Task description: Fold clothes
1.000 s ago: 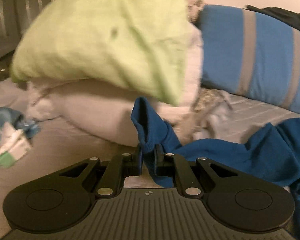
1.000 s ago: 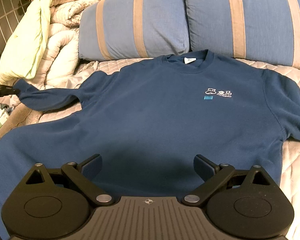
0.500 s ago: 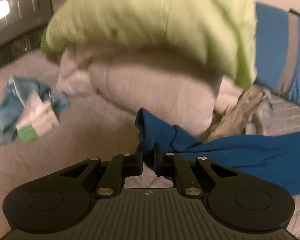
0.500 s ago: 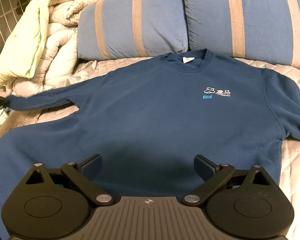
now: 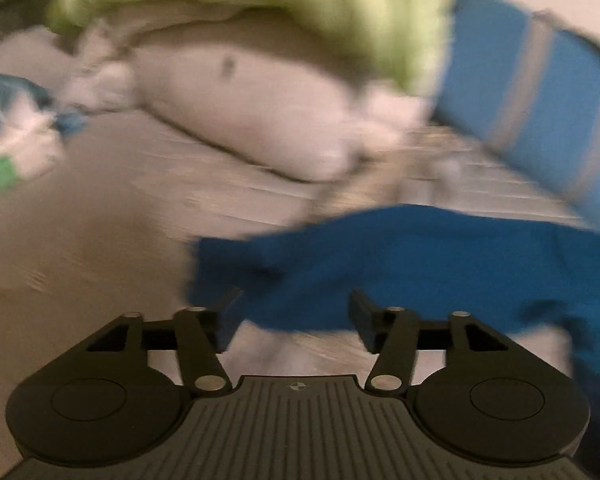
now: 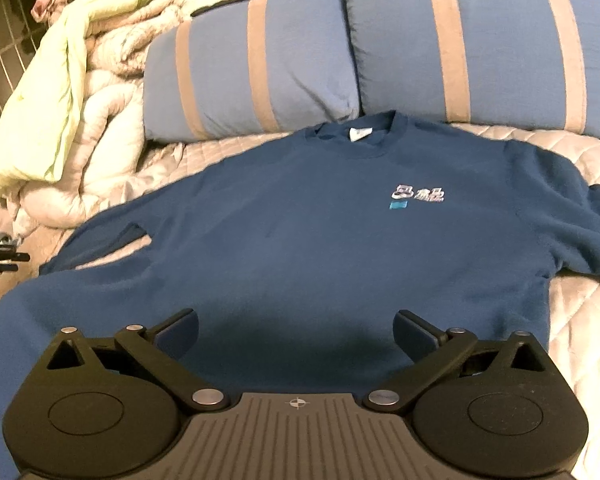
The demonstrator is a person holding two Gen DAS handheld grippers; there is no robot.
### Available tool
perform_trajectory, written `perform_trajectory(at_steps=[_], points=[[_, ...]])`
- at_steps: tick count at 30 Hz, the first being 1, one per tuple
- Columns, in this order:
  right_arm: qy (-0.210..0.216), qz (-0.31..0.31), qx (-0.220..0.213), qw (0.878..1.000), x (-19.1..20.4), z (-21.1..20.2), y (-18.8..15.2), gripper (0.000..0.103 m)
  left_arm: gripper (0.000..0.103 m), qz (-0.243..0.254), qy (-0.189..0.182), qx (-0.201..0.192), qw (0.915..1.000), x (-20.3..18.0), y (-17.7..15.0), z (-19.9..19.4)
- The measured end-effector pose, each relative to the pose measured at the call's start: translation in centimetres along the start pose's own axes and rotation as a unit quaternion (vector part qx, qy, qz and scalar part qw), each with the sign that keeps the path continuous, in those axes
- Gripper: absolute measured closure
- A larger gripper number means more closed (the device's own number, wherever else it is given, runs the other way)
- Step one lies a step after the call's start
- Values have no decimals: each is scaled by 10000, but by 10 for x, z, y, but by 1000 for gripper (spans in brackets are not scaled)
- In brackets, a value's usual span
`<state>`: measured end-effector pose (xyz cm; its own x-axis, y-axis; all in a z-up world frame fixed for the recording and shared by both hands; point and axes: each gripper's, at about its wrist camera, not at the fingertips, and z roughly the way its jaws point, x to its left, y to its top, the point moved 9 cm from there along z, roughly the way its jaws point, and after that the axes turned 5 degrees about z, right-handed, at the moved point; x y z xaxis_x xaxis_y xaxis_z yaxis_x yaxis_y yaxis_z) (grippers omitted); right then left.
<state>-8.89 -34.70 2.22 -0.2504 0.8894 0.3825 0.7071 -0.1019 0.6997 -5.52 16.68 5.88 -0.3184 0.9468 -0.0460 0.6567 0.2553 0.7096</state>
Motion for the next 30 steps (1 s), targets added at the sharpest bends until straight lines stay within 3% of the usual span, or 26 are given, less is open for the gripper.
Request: perform_trajectory(at_steps=[2, 4, 7, 9, 17, 20, 25, 27, 30], points=[[-89, -4, -122, 9999, -3, -8, 2, 0, 36, -4, -860, 5, 9963, -27, -12, -19], [-183, -25, -226, 9996, -6, -18, 4, 0, 36, -60, -1721, 142, 9850, -52, -30, -34], [-256, 33, -298, 9992, -17, -40, 4, 0, 36, -265, -2916, 455, 9551, -86, -61, -55], [-341, 130, -354, 9987, -28, -58, 4, 0, 36, -414, -3356, 691, 9385, -100, -79, -61], [-667, 815, -498, 9932, -92, -131, -16, 0, 36, -501, -4369, 1070, 8917, -134, -118, -74], [-514, 1157, -458, 9909, -108, -149, -37, 1, 37, -511, -4599, 1082, 8799, -142, -123, -77], [-68, 1779, -413, 9832, -117, -158, -69, 4, 40, -771, -5087, 1170, 8495, -148, -129, -84], [262, 1989, -314, 9792, -114, -157, -81, 8, 45, -754, -5159, 1217, 8446, -154, -132, -86], [885, 2189, -39, 9717, -104, -151, -96, 23, 52, -688, -5122, 1328, 8457, -160, -136, -88]])
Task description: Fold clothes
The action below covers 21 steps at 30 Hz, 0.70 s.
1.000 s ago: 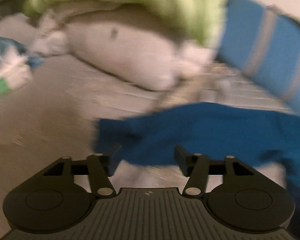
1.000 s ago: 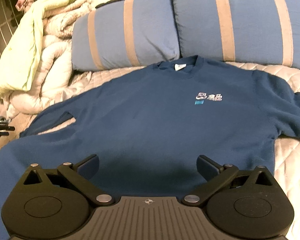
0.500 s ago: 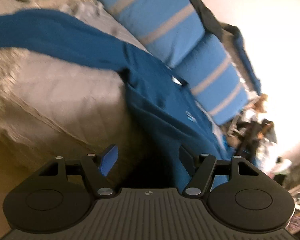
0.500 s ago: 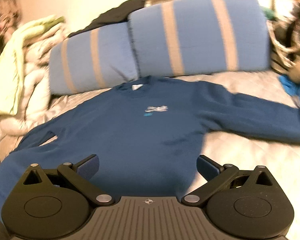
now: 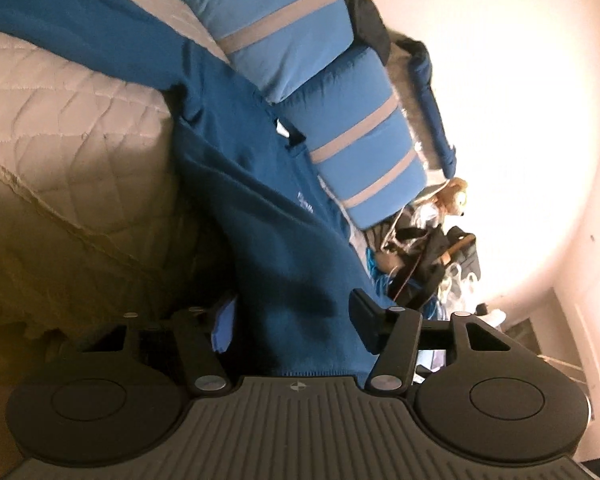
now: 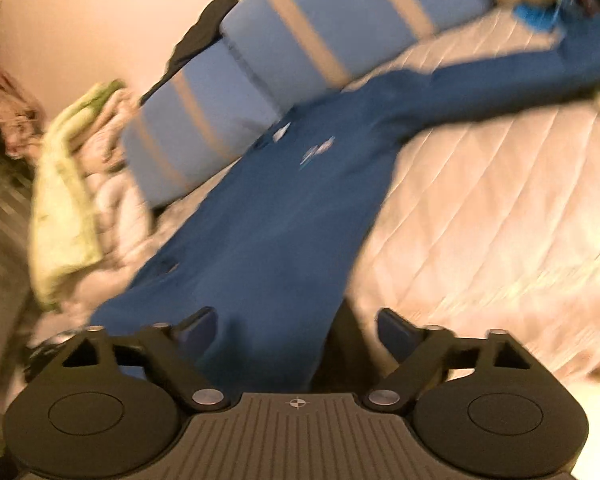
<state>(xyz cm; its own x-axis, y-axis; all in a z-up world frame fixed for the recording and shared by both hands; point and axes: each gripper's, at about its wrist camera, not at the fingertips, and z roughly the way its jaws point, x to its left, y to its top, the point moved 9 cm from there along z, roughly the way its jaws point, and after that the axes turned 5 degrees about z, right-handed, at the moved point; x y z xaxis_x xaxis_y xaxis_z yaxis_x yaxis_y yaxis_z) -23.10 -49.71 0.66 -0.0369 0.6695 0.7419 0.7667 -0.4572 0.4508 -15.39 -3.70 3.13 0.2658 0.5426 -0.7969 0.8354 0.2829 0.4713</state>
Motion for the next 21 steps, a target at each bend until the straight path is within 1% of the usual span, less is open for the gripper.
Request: perform_trajectory(at_steps=[1, 2, 3, 4, 5, 6, 7, 8, 9, 11, 13, 16, 19, 21], points=[[191, 78, 138, 9997, 1, 3, -6, 24, 56, -20, -31, 34, 10000, -2, -2, 1], [385, 214, 257, 9987, 2, 6, -10, 26, 65, -40, -65, 67, 9999, -3, -4, 2], [572, 347, 374, 9971, 2, 9, -15, 32, 69, -48, -53, 53, 10000, -4, -4, 2], [673, 441, 476, 9956, 4, 12, -20, 37, 74, -38, -35, 32, 10000, -6, -5, 0], [634, 401, 513, 9959, 7, 13, -23, 50, 85, -36, -36, 8, 10000, -8, -5, -2], [596, 361, 550, 9961, 9, 13, -25, 54, 92, -48, -36, -41, 10000, -9, -4, -5], [558, 322, 581, 9962, 12, 13, -27, 62, 93, 3, -28, -111, 9999, -13, -2, -10], [525, 301, 543, 9967, 14, 8, -25, 77, 94, 58, -20, -183, 9998, -18, -1, -15], [493, 280, 505, 9971, 17, 4, -24, 85, 95, 112, -12, -255, 9996, -22, 1, -20], [421, 273, 410, 9979, 21, -6, -18, 91, 96, 250, 35, -366, 9990, -32, 4, -29], [344, 238, 283, 9987, 23, -19, -10, 92, 96, 385, 84, -443, 9982, -44, 6, -36], [294, 64, 99, 9995, 34, -41, 3, 93, 96, 418, 96, -549, 9976, -57, 9, -48], [255, -169, 83, 9995, 46, -56, 11, 93, 96, 406, 168, -535, 9976, -62, 10, -56], [150, -245, 199, 9994, 46, -59, 8, 93, 96, 374, 255, -429, 9981, -61, 5, -58]])
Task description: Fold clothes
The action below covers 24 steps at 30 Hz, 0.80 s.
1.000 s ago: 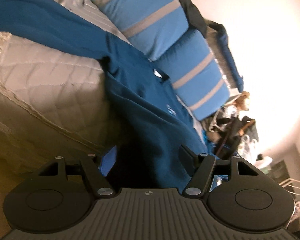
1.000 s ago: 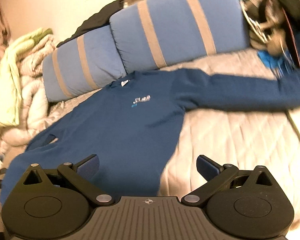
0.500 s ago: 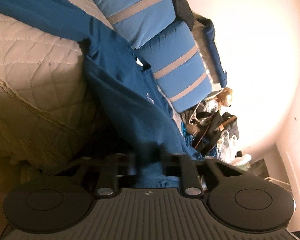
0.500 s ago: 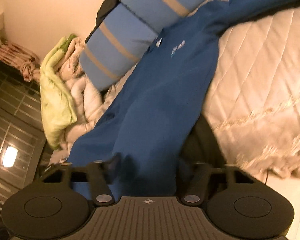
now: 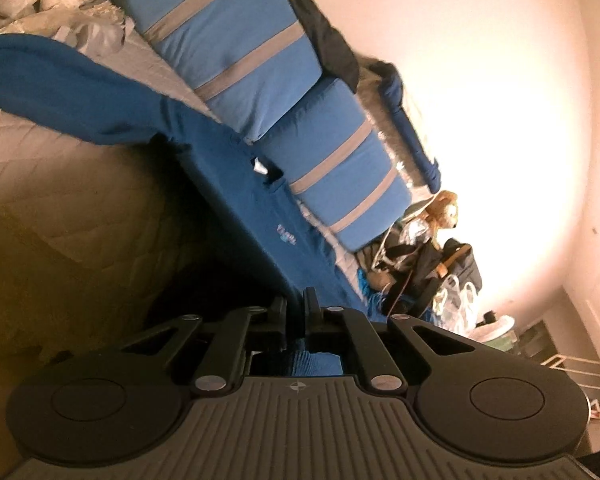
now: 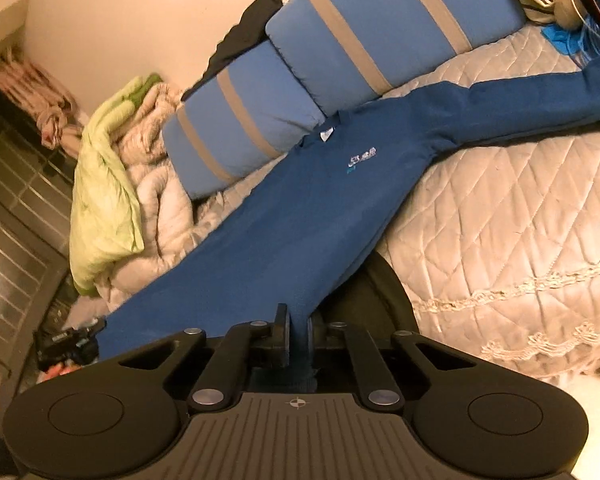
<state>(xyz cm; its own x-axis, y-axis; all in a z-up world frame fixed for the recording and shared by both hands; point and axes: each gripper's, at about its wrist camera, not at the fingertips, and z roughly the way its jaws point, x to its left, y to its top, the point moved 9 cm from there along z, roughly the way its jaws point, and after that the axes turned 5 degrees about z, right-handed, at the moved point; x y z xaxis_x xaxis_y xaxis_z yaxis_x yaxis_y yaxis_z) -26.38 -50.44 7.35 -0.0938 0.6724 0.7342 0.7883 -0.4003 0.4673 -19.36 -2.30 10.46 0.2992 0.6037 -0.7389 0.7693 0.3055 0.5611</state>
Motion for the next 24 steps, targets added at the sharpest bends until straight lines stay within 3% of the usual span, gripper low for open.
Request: perform_trajectory(at_steps=[2, 5, 7, 9, 11, 12, 14, 20, 24], points=[[-118, -42, 168, 9998, -2, 1, -5, 93, 96, 8, 158, 193, 9997, 6, -7, 1], [-670, -95, 493, 9965, -21, 9, -15, 88, 96, -1, 647, 500, 9967, 27, -21, 4], [-1075, -97, 415, 9933, -33, 10, -13, 68, 90, -119, 804, 510, 9954, 41, -23, 2], [-1438, -192, 185, 9893, -40, 8, -6, 20, 67, -217, 963, 342, 9945, 52, -18, -3], [-1561, -405, -205, 9867, -36, 6, 7, 2, 55, -259, 1240, 52, 9919, 62, -9, -9], [-1585, -523, -355, 9853, -32, 6, 14, 1, 47, -267, 1392, -63, 9899, 67, -4, -10], [-1620, -837, -583, 9815, -19, 10, 27, 0, 41, -245, 1694, -242, 9849, 76, 5, -13], [-1717, -1779, -941, 9644, 20, 40, 55, 0, 38, 223, 2542, -497, 9656, 97, 27, -9], [-1662, -2167, -958, 9572, 41, 74, 66, 0, 37, 695, 2958, -577, 9510, 101, 37, -7]])
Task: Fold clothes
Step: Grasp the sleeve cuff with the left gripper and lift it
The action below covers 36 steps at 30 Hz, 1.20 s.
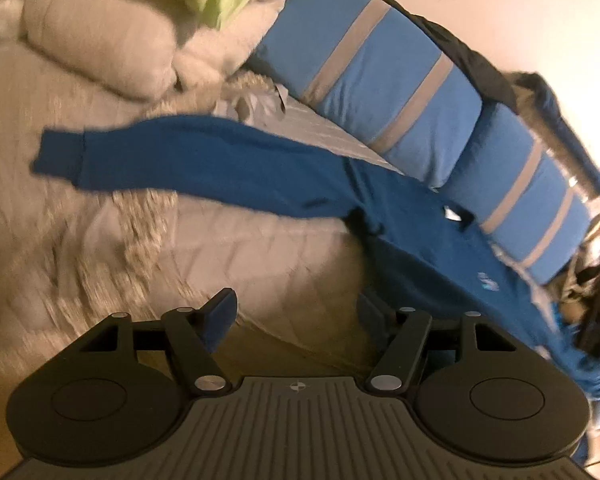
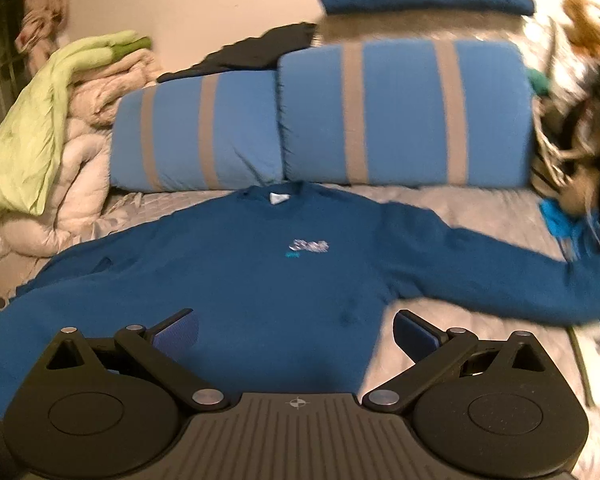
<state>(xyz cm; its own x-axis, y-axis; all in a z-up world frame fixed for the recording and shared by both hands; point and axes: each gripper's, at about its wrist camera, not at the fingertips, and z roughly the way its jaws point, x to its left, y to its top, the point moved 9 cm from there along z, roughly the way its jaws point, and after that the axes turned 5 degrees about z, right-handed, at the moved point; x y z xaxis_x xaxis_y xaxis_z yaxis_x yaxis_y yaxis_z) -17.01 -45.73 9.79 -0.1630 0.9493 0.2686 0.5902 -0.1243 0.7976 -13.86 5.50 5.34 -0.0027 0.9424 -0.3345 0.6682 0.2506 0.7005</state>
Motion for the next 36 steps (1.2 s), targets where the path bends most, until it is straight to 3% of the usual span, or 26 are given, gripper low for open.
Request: perform_trajectory(at_steps=[5, 9, 13, 17, 21, 26, 36], points=[[287, -258, 5, 9993, 34, 35, 1, 0, 37, 204, 303, -194, 9991, 8, 10, 11], [548, -387, 54, 9977, 59, 59, -3, 0, 37, 31, 609, -365, 9975, 31, 17, 19], [764, -240, 120, 9967, 69, 77, -9, 0, 37, -338, 930, -505, 9938, 65, 20, 24], [923, -48, 170, 9956, 74, 92, -15, 0, 37, -1125, 983, -651, 9866, 105, 22, 27], [936, 89, 300, 9951, 71, 103, -23, 0, 38, -1933, 993, -812, 9727, 145, 26, 30], [956, 271, 452, 9940, 65, 110, -30, 0, 38, -3120, 925, -1071, 9395, 192, 27, 33], [983, 365, 603, 9927, 65, 116, -34, 0, 43, -3906, 1098, -1390, 9034, 237, 23, 48]])
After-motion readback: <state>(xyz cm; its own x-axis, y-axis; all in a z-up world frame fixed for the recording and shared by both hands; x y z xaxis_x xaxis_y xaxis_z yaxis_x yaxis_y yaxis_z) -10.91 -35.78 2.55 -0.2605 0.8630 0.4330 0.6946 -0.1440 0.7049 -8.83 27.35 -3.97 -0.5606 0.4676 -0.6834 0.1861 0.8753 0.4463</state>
